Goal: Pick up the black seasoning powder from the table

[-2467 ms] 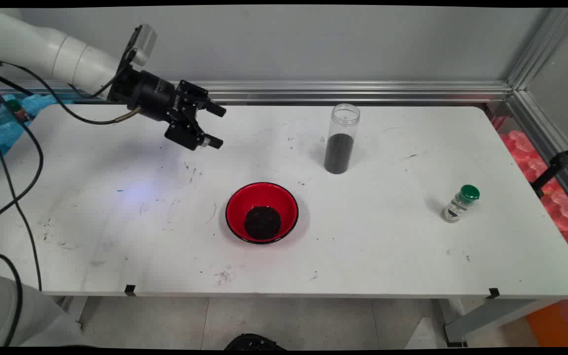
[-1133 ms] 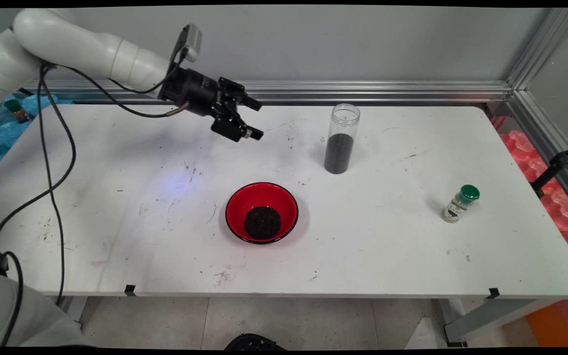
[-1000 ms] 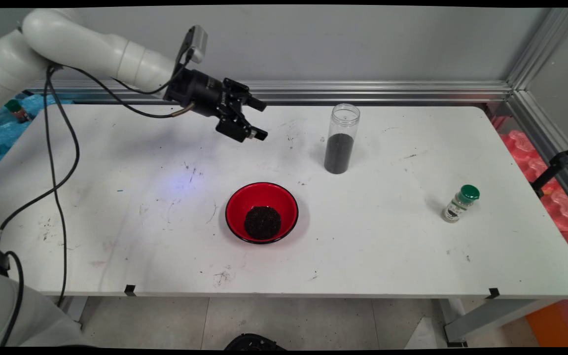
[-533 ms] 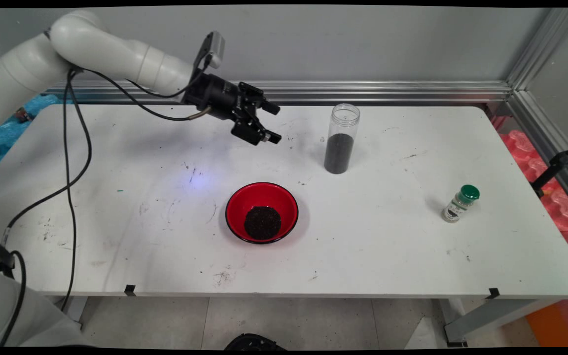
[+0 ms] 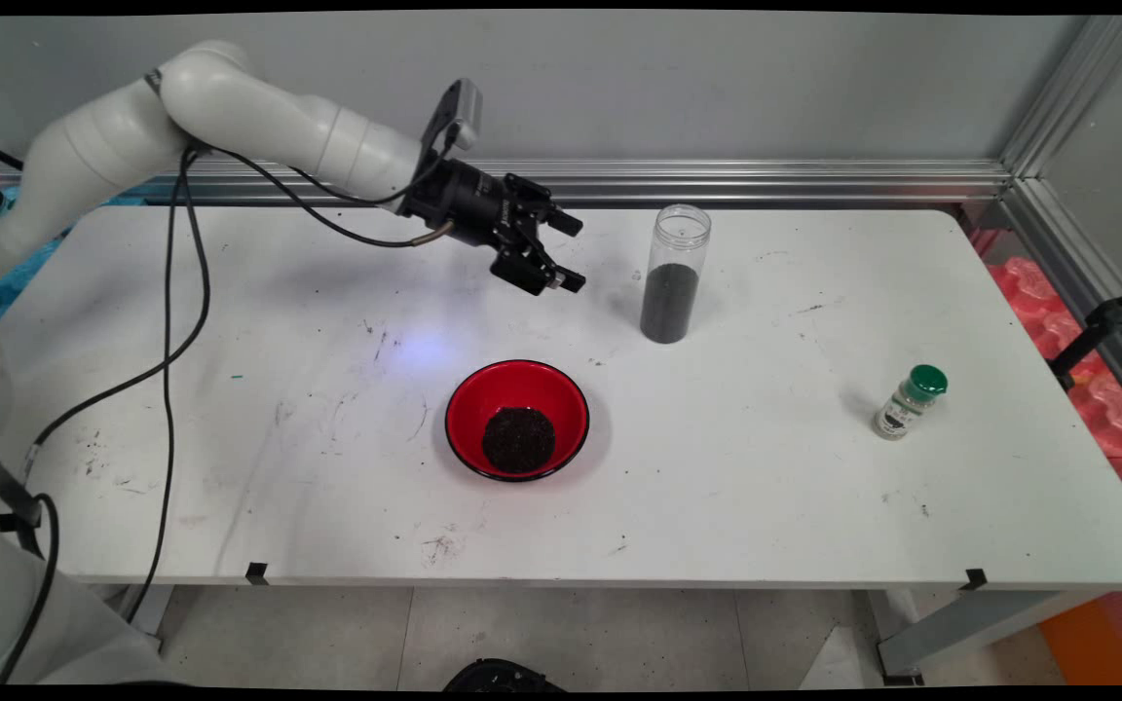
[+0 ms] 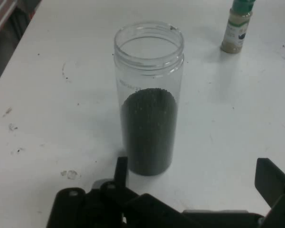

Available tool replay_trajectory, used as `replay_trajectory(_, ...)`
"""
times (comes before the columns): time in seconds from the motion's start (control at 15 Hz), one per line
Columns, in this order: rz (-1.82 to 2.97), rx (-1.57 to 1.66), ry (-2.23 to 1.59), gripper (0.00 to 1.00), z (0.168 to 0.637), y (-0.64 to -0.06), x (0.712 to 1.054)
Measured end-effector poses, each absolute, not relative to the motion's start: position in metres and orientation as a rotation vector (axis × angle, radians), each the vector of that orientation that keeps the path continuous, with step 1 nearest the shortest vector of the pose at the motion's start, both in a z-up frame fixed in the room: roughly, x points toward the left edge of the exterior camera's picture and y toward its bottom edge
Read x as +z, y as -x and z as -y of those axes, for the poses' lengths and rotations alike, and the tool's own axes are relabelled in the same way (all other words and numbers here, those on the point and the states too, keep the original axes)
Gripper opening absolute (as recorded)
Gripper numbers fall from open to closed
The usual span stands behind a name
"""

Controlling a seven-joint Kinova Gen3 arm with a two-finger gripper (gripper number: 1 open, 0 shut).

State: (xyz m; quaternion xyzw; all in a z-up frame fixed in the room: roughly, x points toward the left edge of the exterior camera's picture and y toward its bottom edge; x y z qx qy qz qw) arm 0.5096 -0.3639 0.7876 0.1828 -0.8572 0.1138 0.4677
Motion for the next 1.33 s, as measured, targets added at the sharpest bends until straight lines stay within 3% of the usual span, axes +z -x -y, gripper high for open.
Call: replay_trajectory(1.33, 2.081, 0.238, -0.397, 1.00, 0.411, -0.464, 0.730)
